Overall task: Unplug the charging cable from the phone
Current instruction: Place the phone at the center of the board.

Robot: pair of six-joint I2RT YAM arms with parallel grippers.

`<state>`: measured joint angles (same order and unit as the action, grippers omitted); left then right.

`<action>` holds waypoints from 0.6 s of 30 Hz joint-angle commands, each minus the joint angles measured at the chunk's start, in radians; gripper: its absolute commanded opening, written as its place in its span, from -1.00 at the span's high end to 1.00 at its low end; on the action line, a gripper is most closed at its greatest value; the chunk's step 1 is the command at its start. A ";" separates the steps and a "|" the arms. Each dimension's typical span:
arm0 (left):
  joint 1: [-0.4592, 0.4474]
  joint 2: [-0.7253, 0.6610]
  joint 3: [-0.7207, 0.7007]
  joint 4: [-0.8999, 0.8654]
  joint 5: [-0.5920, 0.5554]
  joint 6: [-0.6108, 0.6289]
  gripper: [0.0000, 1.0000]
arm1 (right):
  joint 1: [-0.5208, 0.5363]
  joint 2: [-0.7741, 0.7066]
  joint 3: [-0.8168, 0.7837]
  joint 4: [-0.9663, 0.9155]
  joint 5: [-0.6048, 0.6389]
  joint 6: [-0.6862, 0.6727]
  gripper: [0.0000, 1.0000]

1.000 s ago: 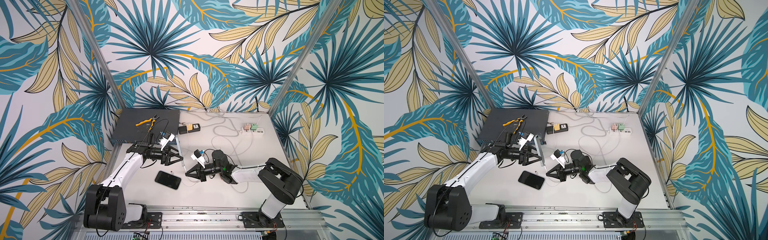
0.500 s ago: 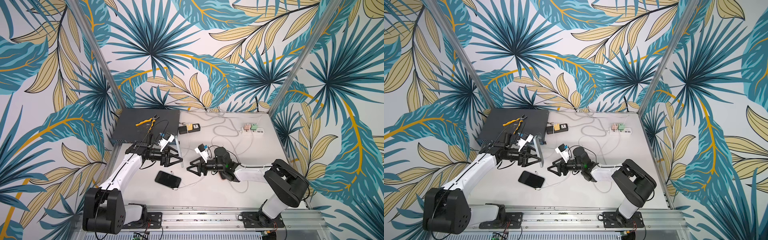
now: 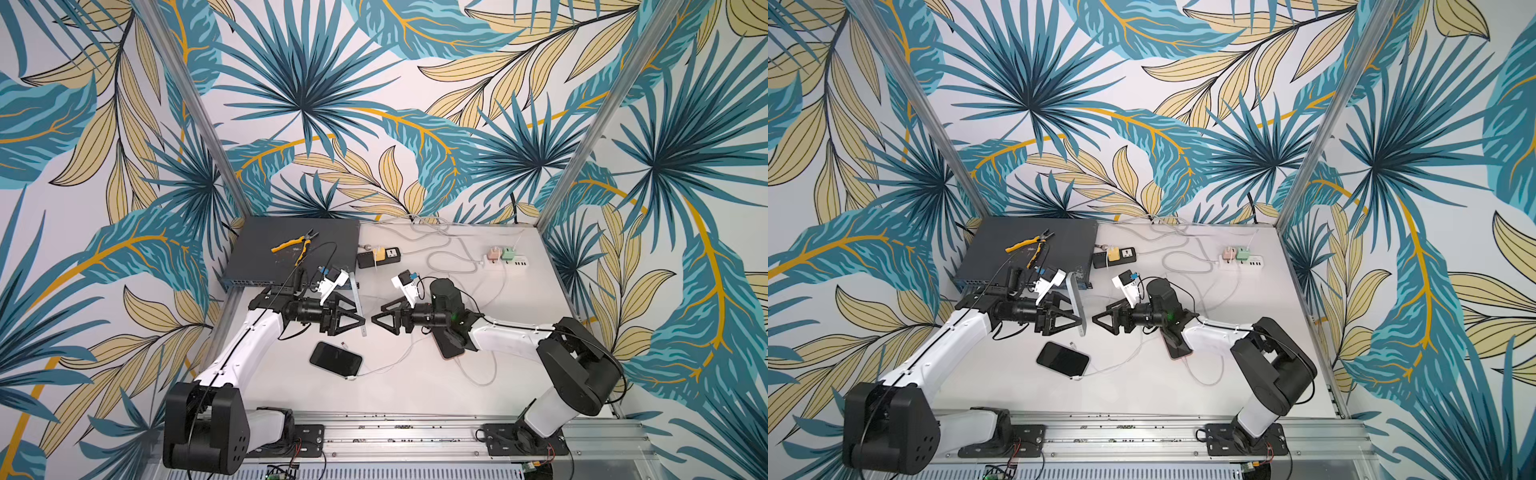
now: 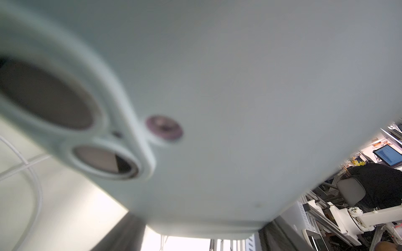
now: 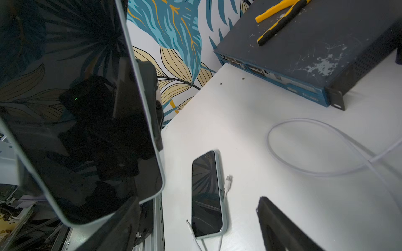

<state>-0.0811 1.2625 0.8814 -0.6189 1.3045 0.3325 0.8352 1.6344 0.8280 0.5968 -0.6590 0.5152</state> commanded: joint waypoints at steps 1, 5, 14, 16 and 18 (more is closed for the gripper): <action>0.001 -0.029 0.009 0.032 0.038 -0.006 0.98 | -0.004 -0.013 0.052 -0.031 -0.047 0.029 -0.82; -0.018 -0.039 0.001 0.041 0.030 0.002 0.98 | -0.004 -0.020 0.090 -0.029 -0.066 0.033 -0.89; -0.041 -0.036 0.004 0.018 0.040 0.028 0.98 | 0.003 -0.019 0.116 0.085 -0.157 0.064 -0.99; -0.044 -0.032 0.004 0.018 0.042 0.028 0.99 | 0.007 -0.026 0.115 0.103 -0.169 0.059 -0.99; -0.046 -0.031 0.004 0.017 0.044 0.028 0.98 | 0.011 -0.031 0.117 0.111 -0.179 0.050 -0.99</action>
<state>-0.1207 1.2503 0.8814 -0.6178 1.3018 0.3374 0.8379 1.6344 0.9348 0.6537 -0.7925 0.5655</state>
